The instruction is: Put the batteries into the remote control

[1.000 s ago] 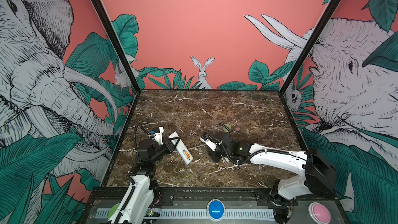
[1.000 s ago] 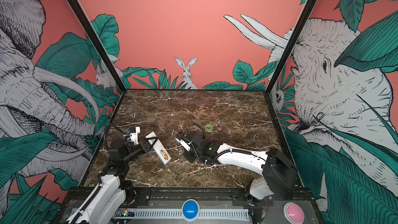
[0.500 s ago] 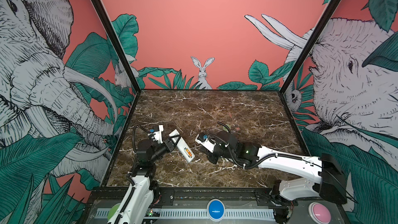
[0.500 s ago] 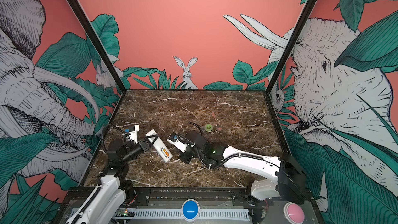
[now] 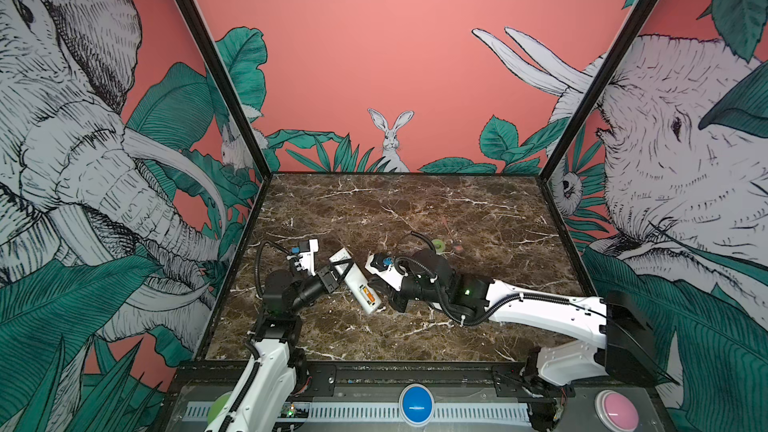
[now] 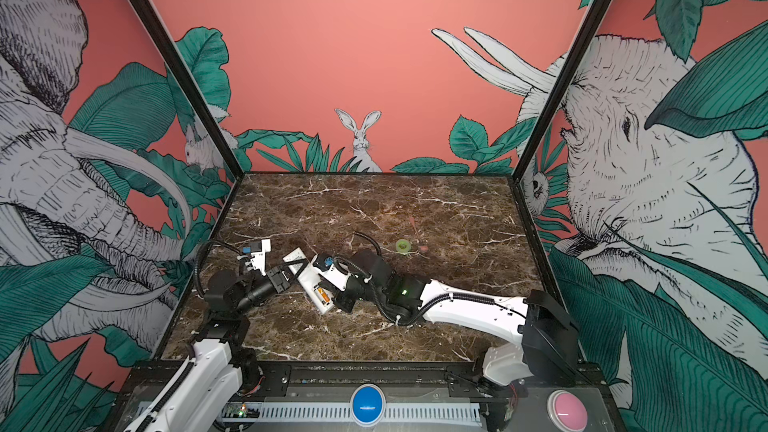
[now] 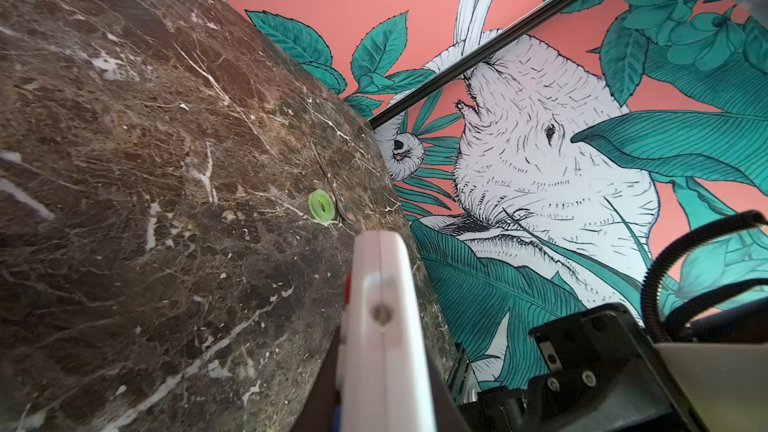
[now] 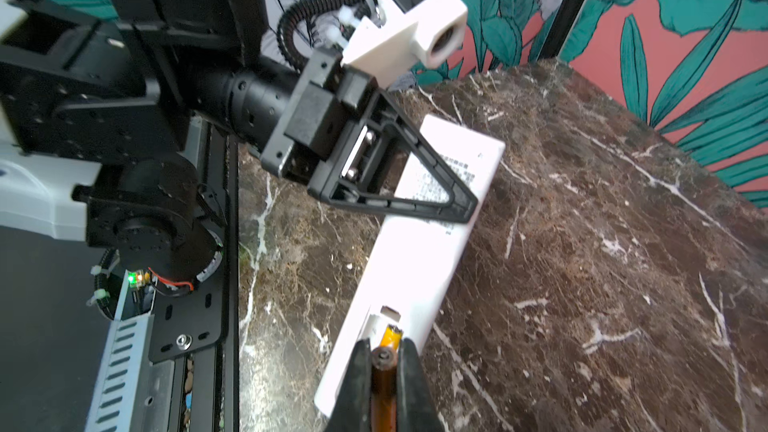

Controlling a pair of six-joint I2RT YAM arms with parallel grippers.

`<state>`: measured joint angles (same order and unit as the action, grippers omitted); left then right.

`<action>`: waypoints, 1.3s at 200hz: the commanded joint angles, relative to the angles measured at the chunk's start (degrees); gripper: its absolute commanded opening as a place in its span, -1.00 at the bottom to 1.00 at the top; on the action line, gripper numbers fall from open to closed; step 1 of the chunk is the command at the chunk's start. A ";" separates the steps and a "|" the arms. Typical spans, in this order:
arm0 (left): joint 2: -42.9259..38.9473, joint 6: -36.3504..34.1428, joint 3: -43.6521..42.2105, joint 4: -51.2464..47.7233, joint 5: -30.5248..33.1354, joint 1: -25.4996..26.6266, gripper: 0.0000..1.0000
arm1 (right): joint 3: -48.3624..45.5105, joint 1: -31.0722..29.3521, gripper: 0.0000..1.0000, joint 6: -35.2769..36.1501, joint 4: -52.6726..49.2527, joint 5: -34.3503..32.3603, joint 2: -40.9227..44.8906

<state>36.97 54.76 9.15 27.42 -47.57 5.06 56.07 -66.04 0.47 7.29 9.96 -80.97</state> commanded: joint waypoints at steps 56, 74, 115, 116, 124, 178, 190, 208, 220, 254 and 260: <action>-0.85 6.29 1.21 8.81 -1.66 1.53 -1.00 | -4.41 -1.43 -1.00 -0.12 13.28 1.07 0.39; -1.17 6.93 1.25 9.19 -1.07 1.92 -1.00 | -5.24 -1.37 -1.00 -0.25 14.92 1.38 0.37; -1.79 7.63 1.19 9.56 -0.20 2.70 -1.00 | -5.54 -1.49 -1.00 -0.50 17.09 1.71 -0.71; -1.80 7.64 1.21 9.57 -0.17 2.69 -1.00 | -5.54 -1.52 -1.00 -0.53 17.12 1.72 -0.74; -1.73 7.95 1.18 9.75 -0.18 2.77 -1.00 | -5.60 -1.47 -1.00 -0.48 17.27 1.66 -0.90; -1.95 9.29 1.35 11.35 0.04 3.11 -1.00 | -6.66 -1.52 -1.00 -0.43 18.99 1.67 -1.74; -2.13 9.53 1.42 11.64 0.03 3.07 -1.00 | -7.09 -1.53 -1.00 -0.34 19.33 1.73 -1.65; -2.02 10.01 1.53 12.23 0.02 3.11 -1.00 | -8.20 -1.50 -1.00 -0.45 20.36 1.25 -1.51; -1.99 10.09 1.43 12.60 0.11 3.13 -1.00 | -8.59 -1.53 -1.00 -0.38 20.66 1.08 -1.47; -1.95 11.00 1.21 14.48 0.40 3.30 -1.00 | -8.62 -1.56 -1.00 -0.08 19.95 0.35 -1.82; -1.99 11.22 1.17 14.55 0.56 3.30 -1.00 | -8.70 -1.57 -1.00 -0.03 20.04 0.28 -1.82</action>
<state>35.59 63.72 9.17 36.80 -47.05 7.97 47.40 -67.26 0.23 24.97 11.07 -82.52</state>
